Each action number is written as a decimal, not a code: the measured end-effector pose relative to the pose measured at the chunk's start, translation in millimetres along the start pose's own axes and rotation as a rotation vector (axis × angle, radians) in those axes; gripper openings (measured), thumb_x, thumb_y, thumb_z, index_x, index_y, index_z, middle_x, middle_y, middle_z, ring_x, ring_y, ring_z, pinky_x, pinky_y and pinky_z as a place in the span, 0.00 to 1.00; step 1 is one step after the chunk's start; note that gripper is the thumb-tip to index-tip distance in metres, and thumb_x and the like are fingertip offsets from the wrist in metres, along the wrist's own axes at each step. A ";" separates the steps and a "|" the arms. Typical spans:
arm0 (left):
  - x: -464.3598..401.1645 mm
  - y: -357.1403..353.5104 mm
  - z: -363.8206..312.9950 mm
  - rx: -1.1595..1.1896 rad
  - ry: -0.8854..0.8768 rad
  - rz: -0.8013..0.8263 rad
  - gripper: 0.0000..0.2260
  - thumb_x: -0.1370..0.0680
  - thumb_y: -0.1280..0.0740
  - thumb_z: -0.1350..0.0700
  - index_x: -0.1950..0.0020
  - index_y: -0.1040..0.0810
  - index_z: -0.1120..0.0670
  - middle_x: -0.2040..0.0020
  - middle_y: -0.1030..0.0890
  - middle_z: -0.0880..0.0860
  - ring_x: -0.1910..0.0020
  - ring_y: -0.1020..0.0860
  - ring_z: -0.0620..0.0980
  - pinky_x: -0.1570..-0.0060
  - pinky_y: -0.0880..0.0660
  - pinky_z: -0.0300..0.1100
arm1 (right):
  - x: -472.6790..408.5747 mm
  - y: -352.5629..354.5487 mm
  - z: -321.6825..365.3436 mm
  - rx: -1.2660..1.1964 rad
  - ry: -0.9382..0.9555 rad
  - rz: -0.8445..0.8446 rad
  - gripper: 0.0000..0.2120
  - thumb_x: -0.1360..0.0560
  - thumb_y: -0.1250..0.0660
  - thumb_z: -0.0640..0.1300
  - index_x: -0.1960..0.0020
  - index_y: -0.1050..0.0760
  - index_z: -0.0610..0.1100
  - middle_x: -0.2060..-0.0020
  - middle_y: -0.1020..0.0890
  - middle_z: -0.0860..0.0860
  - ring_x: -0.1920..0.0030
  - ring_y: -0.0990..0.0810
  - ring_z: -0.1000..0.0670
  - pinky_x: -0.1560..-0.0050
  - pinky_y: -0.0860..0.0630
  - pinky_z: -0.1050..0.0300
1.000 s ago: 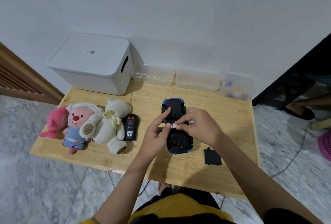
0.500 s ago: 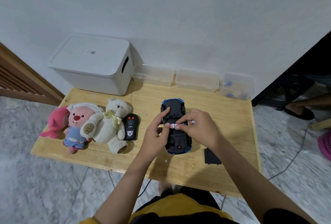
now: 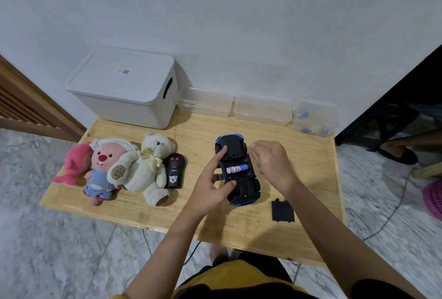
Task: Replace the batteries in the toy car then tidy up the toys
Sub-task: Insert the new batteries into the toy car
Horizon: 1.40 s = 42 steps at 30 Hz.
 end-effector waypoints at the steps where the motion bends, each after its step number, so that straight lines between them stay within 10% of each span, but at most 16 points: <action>1: 0.0 -2.0 0.5 -0.001 0.004 0.006 0.33 0.30 0.33 0.61 0.28 0.36 0.40 0.37 0.26 0.43 0.42 0.23 0.48 0.40 0.25 0.55 | -1.0 -1.5 -0.5 -0.066 -0.011 -0.010 0.21 0.24 0.41 0.41 0.75 0.41 0.44 0.82 0.39 0.58 0.79 0.42 0.57 0.74 0.43 0.62; 7: -0.5 -12.2 1.3 0.010 0.012 0.035 0.33 0.28 0.33 0.66 0.27 0.36 0.42 0.37 0.26 0.44 0.48 0.22 0.41 0.42 0.23 0.50 | 3.1 -14.2 -3.2 -0.289 0.007 -0.185 0.26 0.23 0.44 0.54 0.73 0.45 0.39 0.78 0.41 0.50 0.75 0.43 0.50 0.73 0.45 0.56; 17: -5.9 -14.1 5.9 -0.044 0.008 0.032 0.32 0.29 0.32 0.64 0.27 0.35 0.47 0.33 0.27 0.49 0.37 0.25 0.45 0.41 0.24 0.46 | 7.9 -21.8 -1.6 0.379 0.372 -0.310 0.21 0.23 0.47 0.55 0.74 0.44 0.56 0.77 0.38 0.57 0.76 0.36 0.54 0.76 0.38 0.55; 30: -8.0 -15.0 14.3 0.066 0.054 0.031 0.32 0.30 0.30 0.61 0.29 0.33 0.41 0.36 0.26 0.48 0.45 0.22 0.49 0.42 0.23 0.52 | -5.2 -10.6 -4.6 -0.052 0.197 -0.334 0.18 0.20 0.44 0.48 0.64 0.27 0.43 0.76 0.32 0.51 0.73 0.33 0.54 0.70 0.35 0.61; 35: -9.8 -9.2 13.6 0.073 0.042 0.017 0.32 0.29 0.30 0.63 0.28 0.34 0.43 0.37 0.24 0.44 0.44 0.23 0.43 0.40 0.25 0.53 | -0.6 1.1 -10.6 0.283 0.236 -0.176 0.04 0.27 0.31 0.47 0.58 0.21 0.47 0.64 0.23 0.51 0.61 0.25 0.57 0.61 0.30 0.66; 42: -10.0 -7.3 14.3 0.110 0.047 0.015 0.32 0.26 0.32 0.69 0.29 0.33 0.41 0.38 0.25 0.45 0.47 0.22 0.47 0.43 0.23 0.48 | 8.0 2.2 -30.1 0.458 0.073 -0.104 0.14 0.32 0.26 0.50 0.48 0.24 0.53 0.63 0.24 0.54 0.60 0.24 0.54 0.61 0.27 0.58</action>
Point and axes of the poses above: each hand's wrist, its own x-axis away from the middle knuckle, its own y-axis out of the back of the hand, z = x × y, the point moved 5 cm from there along -x, towards the middle knuckle
